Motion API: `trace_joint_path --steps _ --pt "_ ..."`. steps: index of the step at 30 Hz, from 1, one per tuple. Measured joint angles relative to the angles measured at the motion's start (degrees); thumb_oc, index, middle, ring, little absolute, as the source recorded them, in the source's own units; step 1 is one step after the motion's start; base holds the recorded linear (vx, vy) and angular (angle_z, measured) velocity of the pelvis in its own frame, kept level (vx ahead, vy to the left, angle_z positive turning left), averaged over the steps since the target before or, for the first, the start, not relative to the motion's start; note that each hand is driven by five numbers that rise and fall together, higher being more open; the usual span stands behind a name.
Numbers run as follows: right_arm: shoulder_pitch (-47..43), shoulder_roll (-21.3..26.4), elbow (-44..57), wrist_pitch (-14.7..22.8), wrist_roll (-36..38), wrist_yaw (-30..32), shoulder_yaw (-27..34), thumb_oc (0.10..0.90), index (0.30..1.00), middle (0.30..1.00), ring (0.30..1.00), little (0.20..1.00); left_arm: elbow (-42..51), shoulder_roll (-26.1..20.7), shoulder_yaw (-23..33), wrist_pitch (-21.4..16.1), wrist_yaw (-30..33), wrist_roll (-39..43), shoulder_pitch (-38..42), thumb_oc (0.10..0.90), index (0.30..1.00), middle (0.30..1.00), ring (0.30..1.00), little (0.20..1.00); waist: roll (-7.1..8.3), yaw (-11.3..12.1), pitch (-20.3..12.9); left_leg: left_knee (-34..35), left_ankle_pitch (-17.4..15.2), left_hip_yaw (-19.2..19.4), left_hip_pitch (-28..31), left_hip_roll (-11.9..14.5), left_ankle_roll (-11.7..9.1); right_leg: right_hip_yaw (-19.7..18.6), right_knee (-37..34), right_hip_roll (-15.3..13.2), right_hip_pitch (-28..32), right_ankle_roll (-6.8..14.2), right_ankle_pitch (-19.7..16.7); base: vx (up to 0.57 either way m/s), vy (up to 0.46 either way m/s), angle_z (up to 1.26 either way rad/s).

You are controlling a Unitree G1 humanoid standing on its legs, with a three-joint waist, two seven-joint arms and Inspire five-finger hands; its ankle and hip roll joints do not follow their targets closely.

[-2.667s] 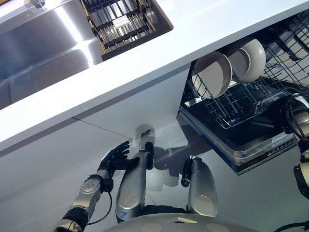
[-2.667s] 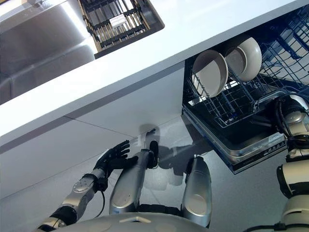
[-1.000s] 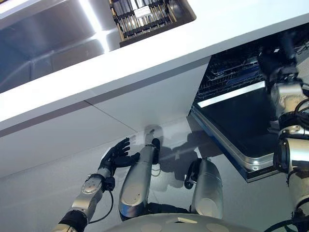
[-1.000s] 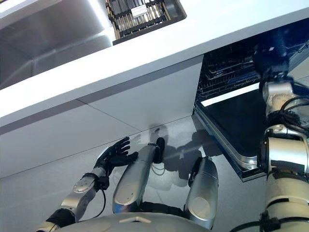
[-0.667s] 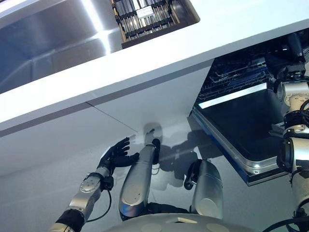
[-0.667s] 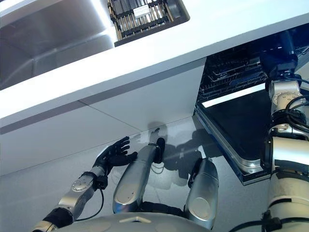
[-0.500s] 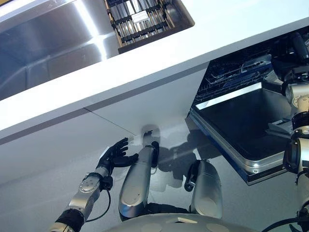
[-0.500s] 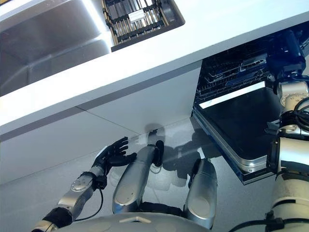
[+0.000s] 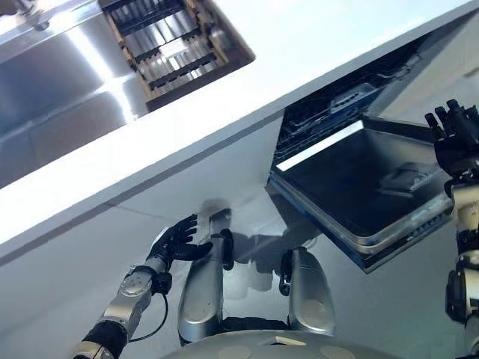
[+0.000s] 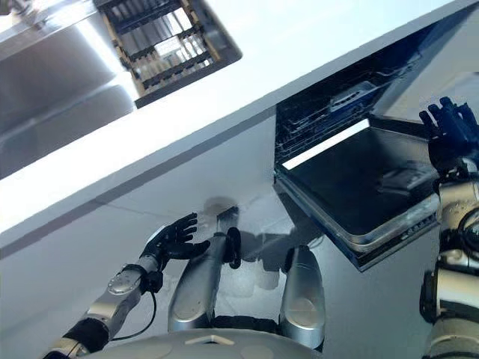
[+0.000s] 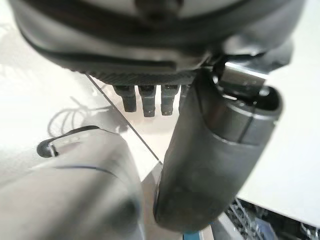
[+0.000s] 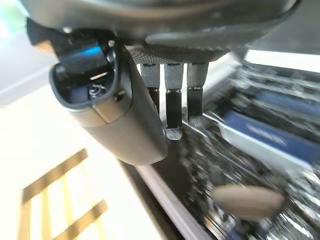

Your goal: Pick up plates and place into dishwasher.

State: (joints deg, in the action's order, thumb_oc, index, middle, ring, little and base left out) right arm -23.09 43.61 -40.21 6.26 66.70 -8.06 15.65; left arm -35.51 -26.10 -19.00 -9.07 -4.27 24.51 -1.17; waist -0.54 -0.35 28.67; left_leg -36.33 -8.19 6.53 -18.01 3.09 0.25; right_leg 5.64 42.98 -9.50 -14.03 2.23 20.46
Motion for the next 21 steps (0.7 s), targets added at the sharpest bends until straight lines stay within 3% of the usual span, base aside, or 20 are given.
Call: trace_joint_path --steps 3,7,14,21 --pt "8.49 -2.53 6.87 4.86 -5.15 0.23 2.07 0.800 0.900 0.900 0.900 0.900 -2.20 0.42 1.33 -0.24 -0.48 -1.37 -0.82 0.800 0.900 0.900 0.900 0.900 1.78 -2.27 -3.06 0.80 -0.54 0.78 1.07 0.76 -0.72 -0.64 -1.51 0.82 0.65 -0.25 -0.21 0.01 0.002 -0.19" --pt "15.22 -5.34 12.36 7.83 -7.38 0.48 4.56 0.800 0.900 0.900 0.900 0.900 -5.88 1.26 2.62 -1.53 -1.42 -2.32 -1.04 0.800 0.900 0.900 0.900 0.900 2.42 -5.30 -4.94 1.21 -1.29 1.98 2.57 1.92 -1.08 -2.16 -2.88 2.23 1.64 -0.36 -0.47 0.00 0.010 -0.24" --pt "23.80 -9.70 13.24 8.88 -7.20 2.91 8.73 0.800 0.900 0.900 0.900 0.900 -7.59 4.00 3.79 -2.83 -1.73 -4.55 -1.46 0.800 0.900 0.900 0.900 0.900 2.14 -8.71 -6.31 2.78 -1.42 3.99 4.34 2.29 -1.32 -4.20 -3.94 2.74 1.54 -0.39 -1.10 -0.02 0.027 -0.20" --pt "24.26 -14.10 3.85 7.63 -2.50 3.36 7.48 0.800 0.900 0.900 0.900 0.900 -9.98 5.48 3.50 -3.65 -2.01 -4.92 0.10 0.800 0.900 0.900 0.900 0.900 1.90 -9.16 -6.45 2.70 -1.52 4.19 4.43 2.97 -1.67 -4.84 -3.93 3.66 1.33 -0.61 -1.53 -0.02 0.000 -0.07"
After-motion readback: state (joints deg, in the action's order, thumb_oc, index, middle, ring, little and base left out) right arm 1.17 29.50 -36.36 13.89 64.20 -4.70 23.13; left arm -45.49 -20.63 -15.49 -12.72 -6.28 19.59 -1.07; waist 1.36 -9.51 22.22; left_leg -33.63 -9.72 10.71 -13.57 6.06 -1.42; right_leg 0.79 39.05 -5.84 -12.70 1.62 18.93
